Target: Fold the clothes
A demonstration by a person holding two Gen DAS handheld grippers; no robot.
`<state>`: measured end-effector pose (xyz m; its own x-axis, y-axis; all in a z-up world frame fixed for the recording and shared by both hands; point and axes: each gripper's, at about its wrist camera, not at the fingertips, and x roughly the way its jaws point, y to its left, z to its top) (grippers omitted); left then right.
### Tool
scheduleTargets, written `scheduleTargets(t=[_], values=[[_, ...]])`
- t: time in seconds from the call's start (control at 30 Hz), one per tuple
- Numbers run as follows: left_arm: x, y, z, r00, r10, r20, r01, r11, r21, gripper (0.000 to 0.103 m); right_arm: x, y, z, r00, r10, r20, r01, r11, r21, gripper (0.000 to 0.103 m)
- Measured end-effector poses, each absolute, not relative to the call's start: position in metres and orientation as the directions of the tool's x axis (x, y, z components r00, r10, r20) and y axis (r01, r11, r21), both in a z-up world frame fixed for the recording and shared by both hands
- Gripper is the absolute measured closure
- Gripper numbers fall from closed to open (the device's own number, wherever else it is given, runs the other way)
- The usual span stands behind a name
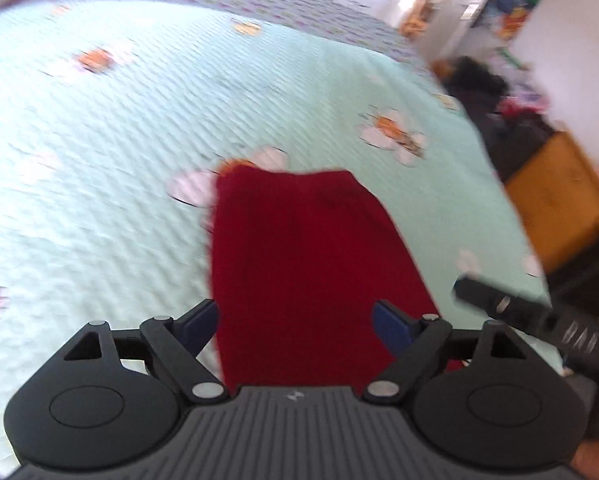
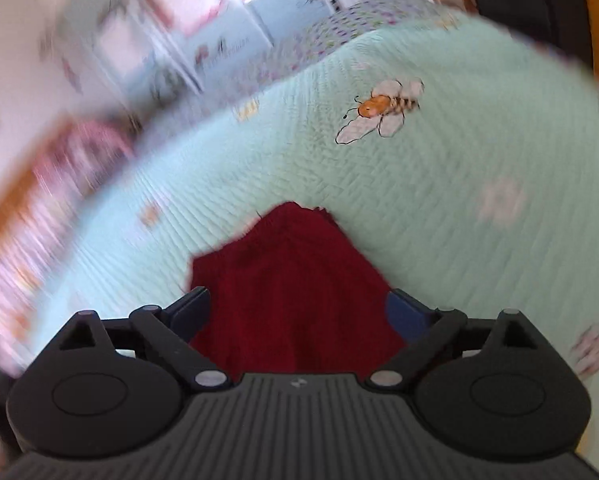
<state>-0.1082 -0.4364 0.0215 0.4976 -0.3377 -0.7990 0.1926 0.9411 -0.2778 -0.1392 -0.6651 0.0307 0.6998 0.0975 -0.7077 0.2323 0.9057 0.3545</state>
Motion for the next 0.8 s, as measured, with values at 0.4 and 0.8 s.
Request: scheduleTargets(t=[0.4,0.8], values=[[-0.118,-0.420,0.014,0.371,-0.162,-0.914,-0.021,0.983,-0.182,0.016,-0.113,-0.603,0.055,0.434,-0.085,-0.897,0.099,0.994,-0.046,0.010],[-0.142,-0.434,0.002,0.222,-0.123,-0.967,-0.011,0.992,-0.129,0.016,-0.134,-0.607,0.058,0.362,-0.021,-0.932,-0.005,1.000,-0.025,0.010]])
